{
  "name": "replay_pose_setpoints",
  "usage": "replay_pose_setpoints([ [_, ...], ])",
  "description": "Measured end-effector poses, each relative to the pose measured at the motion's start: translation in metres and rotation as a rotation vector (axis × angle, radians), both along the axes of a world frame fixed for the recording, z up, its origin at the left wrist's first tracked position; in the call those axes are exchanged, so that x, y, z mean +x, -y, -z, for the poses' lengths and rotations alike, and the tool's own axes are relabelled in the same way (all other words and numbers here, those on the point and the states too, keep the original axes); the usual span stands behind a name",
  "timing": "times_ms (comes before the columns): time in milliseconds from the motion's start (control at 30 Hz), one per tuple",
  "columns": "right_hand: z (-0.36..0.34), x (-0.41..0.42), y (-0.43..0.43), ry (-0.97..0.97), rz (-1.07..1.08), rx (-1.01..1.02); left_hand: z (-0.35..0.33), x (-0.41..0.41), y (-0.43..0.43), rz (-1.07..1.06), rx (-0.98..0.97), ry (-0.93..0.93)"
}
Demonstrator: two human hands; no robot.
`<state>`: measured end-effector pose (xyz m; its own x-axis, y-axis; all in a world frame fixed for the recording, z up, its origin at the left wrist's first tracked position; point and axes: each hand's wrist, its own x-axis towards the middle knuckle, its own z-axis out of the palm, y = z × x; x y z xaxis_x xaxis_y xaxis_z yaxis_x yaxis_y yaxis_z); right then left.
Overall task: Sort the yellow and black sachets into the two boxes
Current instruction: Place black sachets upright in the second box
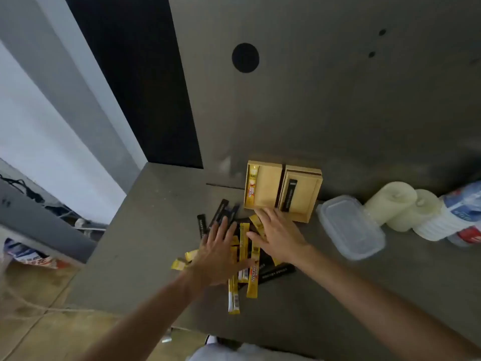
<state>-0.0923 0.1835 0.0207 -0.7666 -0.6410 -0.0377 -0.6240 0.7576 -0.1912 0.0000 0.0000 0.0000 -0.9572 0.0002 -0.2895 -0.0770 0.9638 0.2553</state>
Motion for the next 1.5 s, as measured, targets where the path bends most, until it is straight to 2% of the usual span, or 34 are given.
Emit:
replay_pose_setpoints([
  [67,0.009,0.008,-0.001,0.102,0.121,-0.006,0.011,0.002,-0.007,0.025,-0.014,0.022],
  [167,0.031,0.018,-0.002,0.204,0.238,0.02,0.028,0.001,-0.007,0.086,-0.057,-0.066],
  [267,0.039,0.018,0.002,0.266,0.345,-0.098,0.031,-0.008,0.005,0.146,-0.031,-0.203],
  [400,0.048,0.012,0.002,0.316,0.442,-0.217,0.039,-0.016,0.012,0.17,-0.005,-0.249],
  [567,0.053,0.002,-0.001,0.298,0.405,-0.281,0.043,-0.03,0.01,0.148,0.042,-0.365],
  [867,0.063,-0.015,-0.004,0.348,0.294,-0.437,0.054,-0.051,0.012,0.216,0.079,-0.455],
  [1000,0.067,-0.013,-0.01,0.276,0.207,-0.47,0.057,-0.047,0.008,0.244,0.027,-0.524],
  [1133,0.086,-0.003,-0.015,0.096,0.118,-0.505,0.068,-0.042,0.004,0.242,-0.026,-0.601],
  [1300,0.096,0.009,-0.021,-0.025,-0.041,-0.465,0.076,-0.035,0.0,0.284,-0.036,-0.702],
  [1500,0.109,0.01,-0.021,-0.158,-0.066,-0.497,0.082,-0.034,-0.004,0.313,-0.112,-0.796],
])
